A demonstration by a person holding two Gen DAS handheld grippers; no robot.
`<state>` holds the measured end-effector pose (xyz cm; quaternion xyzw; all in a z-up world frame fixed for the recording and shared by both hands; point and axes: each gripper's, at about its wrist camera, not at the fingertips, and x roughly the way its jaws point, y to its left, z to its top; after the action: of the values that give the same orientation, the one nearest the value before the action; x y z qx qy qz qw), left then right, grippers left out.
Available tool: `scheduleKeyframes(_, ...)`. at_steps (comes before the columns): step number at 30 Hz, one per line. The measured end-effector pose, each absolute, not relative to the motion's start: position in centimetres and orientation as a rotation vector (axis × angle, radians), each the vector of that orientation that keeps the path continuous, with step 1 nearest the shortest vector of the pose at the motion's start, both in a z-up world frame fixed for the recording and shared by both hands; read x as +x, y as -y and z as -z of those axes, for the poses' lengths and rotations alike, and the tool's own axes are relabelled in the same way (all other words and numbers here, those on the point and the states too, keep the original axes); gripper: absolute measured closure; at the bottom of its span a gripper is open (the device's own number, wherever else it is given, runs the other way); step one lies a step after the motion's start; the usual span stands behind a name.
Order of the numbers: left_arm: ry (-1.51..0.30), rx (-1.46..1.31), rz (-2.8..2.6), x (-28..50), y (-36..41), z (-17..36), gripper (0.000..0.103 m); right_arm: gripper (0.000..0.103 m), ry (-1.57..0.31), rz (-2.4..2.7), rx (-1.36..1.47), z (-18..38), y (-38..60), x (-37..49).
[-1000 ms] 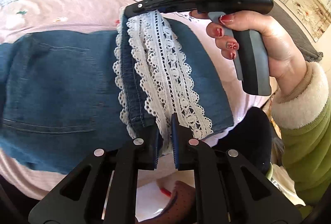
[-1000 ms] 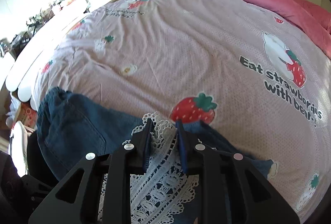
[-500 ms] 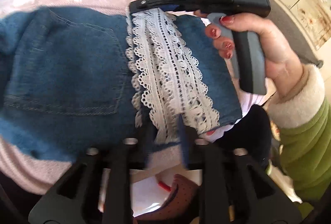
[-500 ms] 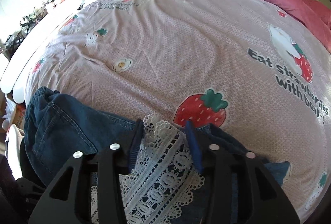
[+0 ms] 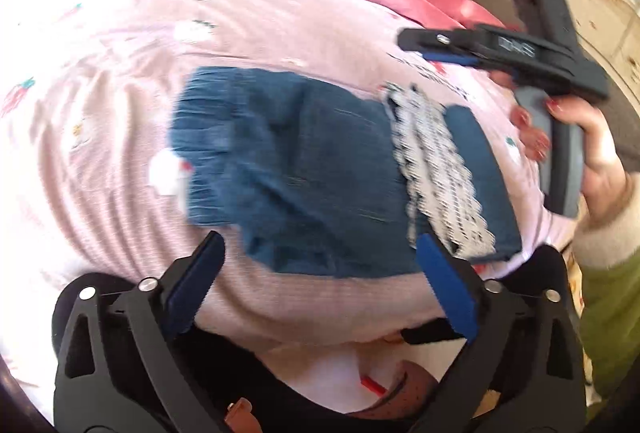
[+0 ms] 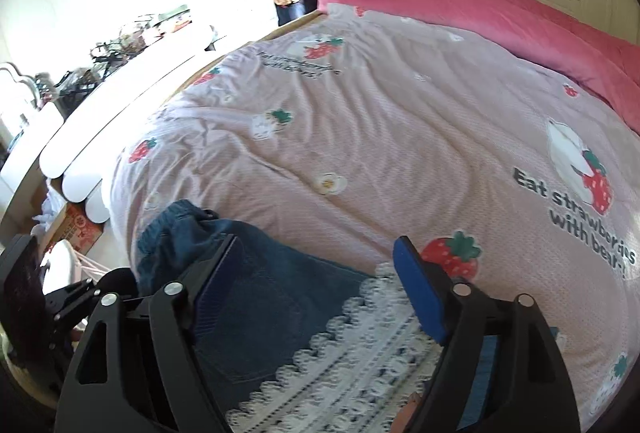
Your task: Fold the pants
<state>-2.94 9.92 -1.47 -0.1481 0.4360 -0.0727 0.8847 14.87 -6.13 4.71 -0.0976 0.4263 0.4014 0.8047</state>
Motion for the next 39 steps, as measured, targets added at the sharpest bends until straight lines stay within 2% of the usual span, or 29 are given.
scheduleKeyframes(9, -0.909, -0.418, 0.082, -2.4, -12.3, 3.1, 0.01, 0.012, -0.944, -0.932, -0.241, -3.5, 2.4, 14.0)
scheduleKeyframes(18, -0.883, -0.563, 0.142, -1.7, -12.7, 4.2, 0.01, 0.011, -0.99, -1.042, -0.321, -1.9, -3.2, 13.8)
scheduleKeyframes(25, -0.862, -0.68, 0.17, -1.5, -13.7, 5.1, 0.01, 0.014, -1.154, -1.117, -0.339, 0.9, -7.7, 15.2)
scheduleKeyframes(27, -0.866, -0.715, 0.181, -1.4, -14.2, 5.5, 0.012, 0.029, -1.213, -1.151, -0.334, 1.6, -8.8, 15.2)
scheduleKeyframes(28, -0.863, -0.728, 0.185, -1.3, -14.3, 5.7, 0.013, 0.034, -1.238, -1.154, -0.336, 2.0, -9.2, 15.2)
scheduleKeyframes(30, -0.856, -0.739, 0.189, -1.2, -14.3, 5.8, 0.015, 0.058, -1.284, -1.152, -0.36, 3.1, -9.9, 15.0)
scheduleKeyframes(31, -0.855, -0.751, 0.192, -1.1, -14.4, 5.9, 0.015, 0.06, -1.273, -1.135, -0.391, 3.4, -10.1, 14.7)
scheduleKeyframes(34, -0.858, -0.777, 0.192, -0.9, -14.7, 6.3, 0.026, 0.068, -1.258, -1.133, -0.376, 3.3, -9.8, 14.7)
scheduleKeyframes(36, -0.853, -0.792, 0.187, -0.9, -14.9, 6.3, 0.042, 0.073, -1.237, -1.145, -0.343, 2.6, -9.1, 14.7)
scheduleKeyframes(37, -0.852, -0.805, 0.188, -0.7, -15.0, 6.4, 0.044, 0.074, -1.232, -1.149, -0.334, 2.3, -8.9, 14.7)
scheduleKeyframes(39, -0.846, -0.825, 0.189, -0.5, -15.3, 6.4, 0.059, 0.076, -1.21, -1.159, -0.307, 1.4, -8.2, 14.6)
